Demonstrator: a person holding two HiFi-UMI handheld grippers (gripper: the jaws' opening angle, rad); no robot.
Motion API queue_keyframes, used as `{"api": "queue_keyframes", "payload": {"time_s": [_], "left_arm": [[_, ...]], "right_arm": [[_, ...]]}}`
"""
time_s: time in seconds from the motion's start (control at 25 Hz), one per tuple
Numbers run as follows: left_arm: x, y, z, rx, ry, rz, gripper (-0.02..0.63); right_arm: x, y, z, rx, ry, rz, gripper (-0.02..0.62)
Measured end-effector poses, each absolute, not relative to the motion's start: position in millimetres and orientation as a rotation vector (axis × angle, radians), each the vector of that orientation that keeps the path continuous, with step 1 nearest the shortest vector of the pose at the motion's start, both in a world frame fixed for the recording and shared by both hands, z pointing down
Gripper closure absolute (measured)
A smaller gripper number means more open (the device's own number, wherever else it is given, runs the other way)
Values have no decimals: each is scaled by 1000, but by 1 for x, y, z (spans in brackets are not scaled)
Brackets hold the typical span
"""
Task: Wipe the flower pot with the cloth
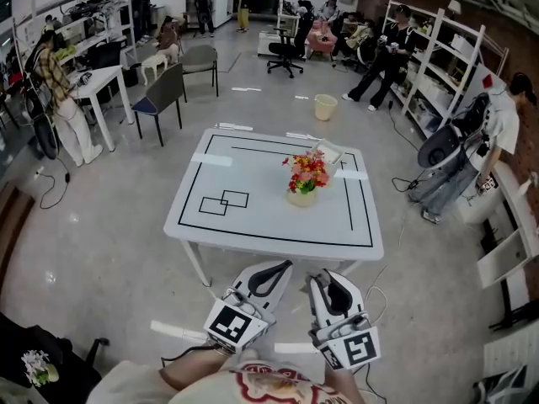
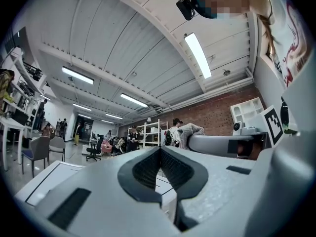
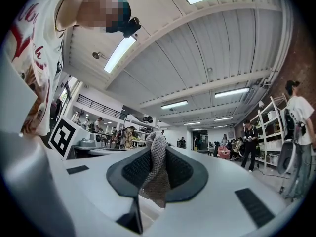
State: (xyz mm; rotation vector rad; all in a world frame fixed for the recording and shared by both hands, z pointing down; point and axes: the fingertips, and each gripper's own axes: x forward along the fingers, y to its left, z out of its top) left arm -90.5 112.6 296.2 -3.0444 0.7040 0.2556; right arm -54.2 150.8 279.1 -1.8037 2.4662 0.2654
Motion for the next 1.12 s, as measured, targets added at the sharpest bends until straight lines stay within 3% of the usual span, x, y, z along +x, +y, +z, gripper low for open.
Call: {"api": "queue_keyframes", "payload": {"time_s": [0.44,1.12], "left_arm": [[-84,100,308,-3054,648,191,604],[-21,1,305,-3014,712,217,604]], "right_arm": [[-57,134,283,-1811,2462,242,526],[9,38,283,-1765,2477,283,526]]}}
